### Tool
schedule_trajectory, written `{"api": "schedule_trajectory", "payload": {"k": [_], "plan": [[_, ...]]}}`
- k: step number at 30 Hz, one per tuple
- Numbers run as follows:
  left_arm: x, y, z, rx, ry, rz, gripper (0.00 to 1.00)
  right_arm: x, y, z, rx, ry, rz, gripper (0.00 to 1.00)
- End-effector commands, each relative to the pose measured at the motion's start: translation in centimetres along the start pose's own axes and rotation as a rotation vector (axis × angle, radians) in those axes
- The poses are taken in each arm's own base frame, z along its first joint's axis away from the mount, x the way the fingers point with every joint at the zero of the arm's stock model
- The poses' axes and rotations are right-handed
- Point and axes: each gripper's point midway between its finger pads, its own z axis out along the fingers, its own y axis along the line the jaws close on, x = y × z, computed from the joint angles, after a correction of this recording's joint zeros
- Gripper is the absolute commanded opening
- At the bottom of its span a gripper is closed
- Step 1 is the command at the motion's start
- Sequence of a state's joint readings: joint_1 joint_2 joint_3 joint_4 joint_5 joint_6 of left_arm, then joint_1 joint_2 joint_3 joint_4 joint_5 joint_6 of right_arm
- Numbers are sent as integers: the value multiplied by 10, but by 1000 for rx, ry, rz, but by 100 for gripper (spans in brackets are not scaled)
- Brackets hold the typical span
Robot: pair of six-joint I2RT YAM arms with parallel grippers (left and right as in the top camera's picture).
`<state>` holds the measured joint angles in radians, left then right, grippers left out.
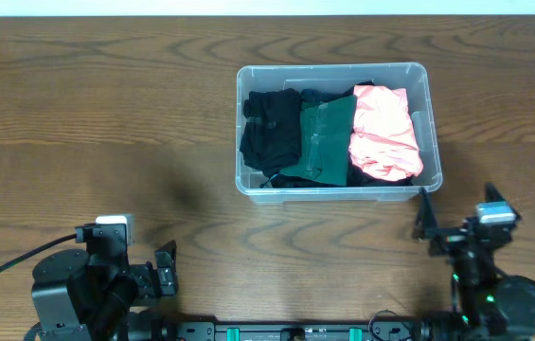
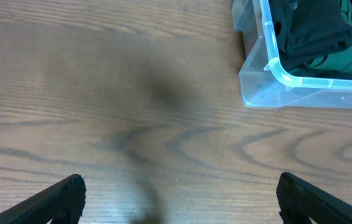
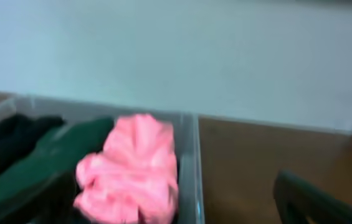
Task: Pack container
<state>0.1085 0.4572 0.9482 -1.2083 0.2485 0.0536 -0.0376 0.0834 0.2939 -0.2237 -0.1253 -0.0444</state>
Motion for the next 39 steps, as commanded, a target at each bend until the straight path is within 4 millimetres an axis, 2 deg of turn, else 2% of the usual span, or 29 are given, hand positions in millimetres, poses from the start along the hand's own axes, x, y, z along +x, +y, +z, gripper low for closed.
{"api": "schedule_trajectory", "payload": {"k": [1,4,7,8,28,34,37,39], "plan": [[1,0,0,2,1,9,98,28,9,11,-44,-43,-23,99],[1,0,0,2,1,9,98,49,12,18,-49,-91,-27,99],[1,0,0,2,1,9,98,81,12,18,-53,49,-9,99],[1,0,0,2,1,9,98,85,12,18,-50,68,-5,99],[1,-1,0,3,1,10,98,87,12,19,-49,75,-4,99],[6,-10,-1,53,-27,66,98,87,12,19,-49,75,-4,99],[11,-7,6,38,-41,97,98,87,12,19,-49,75,-4,99],[5,-1,16,11,-89,109,98,87,12,19,-49,75,-4,99]]}}
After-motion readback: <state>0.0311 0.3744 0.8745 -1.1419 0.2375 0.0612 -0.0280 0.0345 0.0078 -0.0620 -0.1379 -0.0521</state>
